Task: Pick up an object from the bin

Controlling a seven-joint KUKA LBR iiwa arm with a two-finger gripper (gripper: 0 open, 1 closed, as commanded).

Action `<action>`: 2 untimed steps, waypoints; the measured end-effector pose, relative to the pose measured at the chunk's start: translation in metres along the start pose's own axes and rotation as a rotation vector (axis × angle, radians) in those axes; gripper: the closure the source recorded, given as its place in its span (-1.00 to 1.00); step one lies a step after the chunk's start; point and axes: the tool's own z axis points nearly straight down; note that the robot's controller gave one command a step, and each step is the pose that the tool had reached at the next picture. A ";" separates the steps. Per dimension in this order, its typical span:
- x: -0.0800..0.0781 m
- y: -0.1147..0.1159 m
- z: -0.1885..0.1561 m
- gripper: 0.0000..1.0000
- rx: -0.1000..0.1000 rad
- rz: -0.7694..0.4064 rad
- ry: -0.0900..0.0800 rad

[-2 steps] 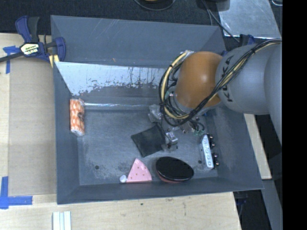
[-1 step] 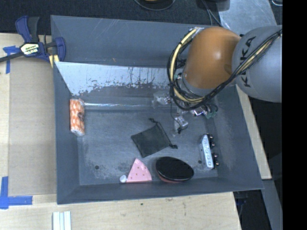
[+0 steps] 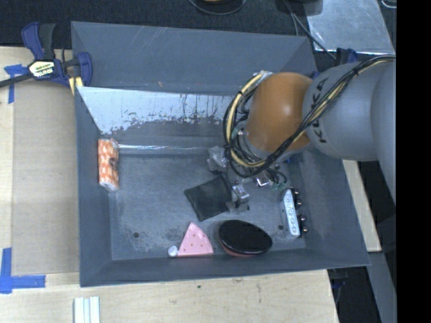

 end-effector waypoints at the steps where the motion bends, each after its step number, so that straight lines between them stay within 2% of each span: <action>1: -0.015 0.009 -0.002 -1.00 0.011 -0.382 -0.014; 2: -0.002 0.000 -0.002 1.00 0.000 0.001 -0.007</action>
Offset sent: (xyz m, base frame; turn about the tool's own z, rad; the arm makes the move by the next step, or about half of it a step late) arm 0.0000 0.0000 0.0000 0.0000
